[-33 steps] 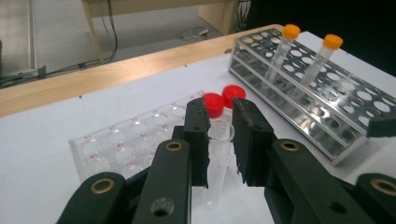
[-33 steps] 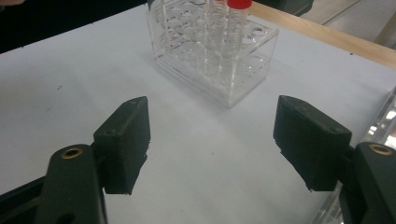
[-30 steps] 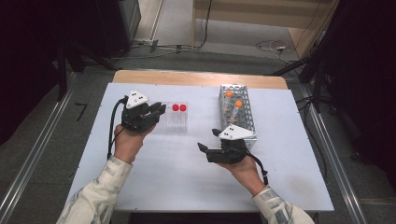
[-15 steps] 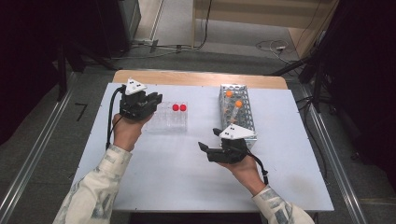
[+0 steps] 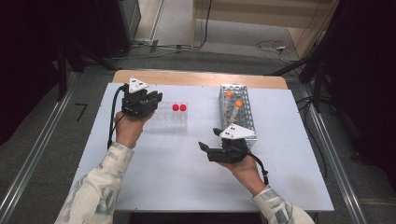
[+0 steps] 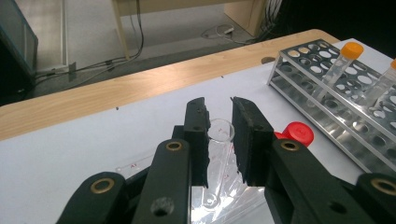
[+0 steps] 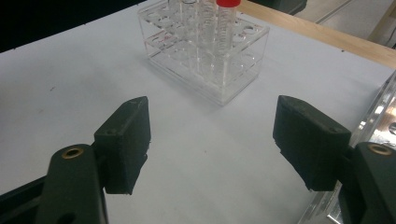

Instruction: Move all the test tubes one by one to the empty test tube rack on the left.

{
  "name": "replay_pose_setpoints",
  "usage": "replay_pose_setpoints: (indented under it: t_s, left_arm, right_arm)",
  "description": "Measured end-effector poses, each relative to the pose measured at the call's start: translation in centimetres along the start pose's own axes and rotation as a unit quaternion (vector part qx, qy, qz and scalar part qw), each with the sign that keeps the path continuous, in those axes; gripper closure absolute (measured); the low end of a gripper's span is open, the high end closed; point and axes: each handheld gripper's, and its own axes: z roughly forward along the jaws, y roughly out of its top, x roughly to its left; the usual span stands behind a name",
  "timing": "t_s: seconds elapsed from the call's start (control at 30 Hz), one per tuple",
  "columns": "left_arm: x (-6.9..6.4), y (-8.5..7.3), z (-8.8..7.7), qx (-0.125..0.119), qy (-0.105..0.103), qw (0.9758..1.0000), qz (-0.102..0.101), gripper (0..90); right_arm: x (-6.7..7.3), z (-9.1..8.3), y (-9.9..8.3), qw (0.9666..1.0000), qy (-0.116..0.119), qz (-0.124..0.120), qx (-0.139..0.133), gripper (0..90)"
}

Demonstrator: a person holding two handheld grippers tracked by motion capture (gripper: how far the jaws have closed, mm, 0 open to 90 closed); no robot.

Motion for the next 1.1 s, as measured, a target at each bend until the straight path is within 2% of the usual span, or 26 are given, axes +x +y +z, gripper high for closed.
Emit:
replay_pose_setpoints:
  t_s: [0.1, 0.37, 0.77, 1.1]
  left_arm:
    - [-0.2, -0.1, 0.1, -0.001, -0.001, 1.0000, 0.005, 76.9]
    - [-0.7, -1.3, 0.8, 0.007, 0.013, 0.9995, 0.026, 76.8]
    - [-0.8, -3.3, 2.1, 0.023, 0.014, 0.9995, 0.016, 76.1]
    - [-0.4, -3.2, 1.7, 0.017, 0.005, 0.9998, -0.002, 70.7]
  right_arm:
    - [0.0, 0.0, 0.0, 1.0000, 0.000, 0.000, 0.000, 26.2]
    - [0.0, 0.0, -0.1, 1.0000, 0.000, 0.002, 0.000, 26.3]
    - [0.1, 0.2, -0.2, 1.0000, 0.000, 0.002, 0.005, 26.3]
    - [0.1, 0.2, -0.2, 1.0000, 0.000, 0.001, 0.005, 26.3]
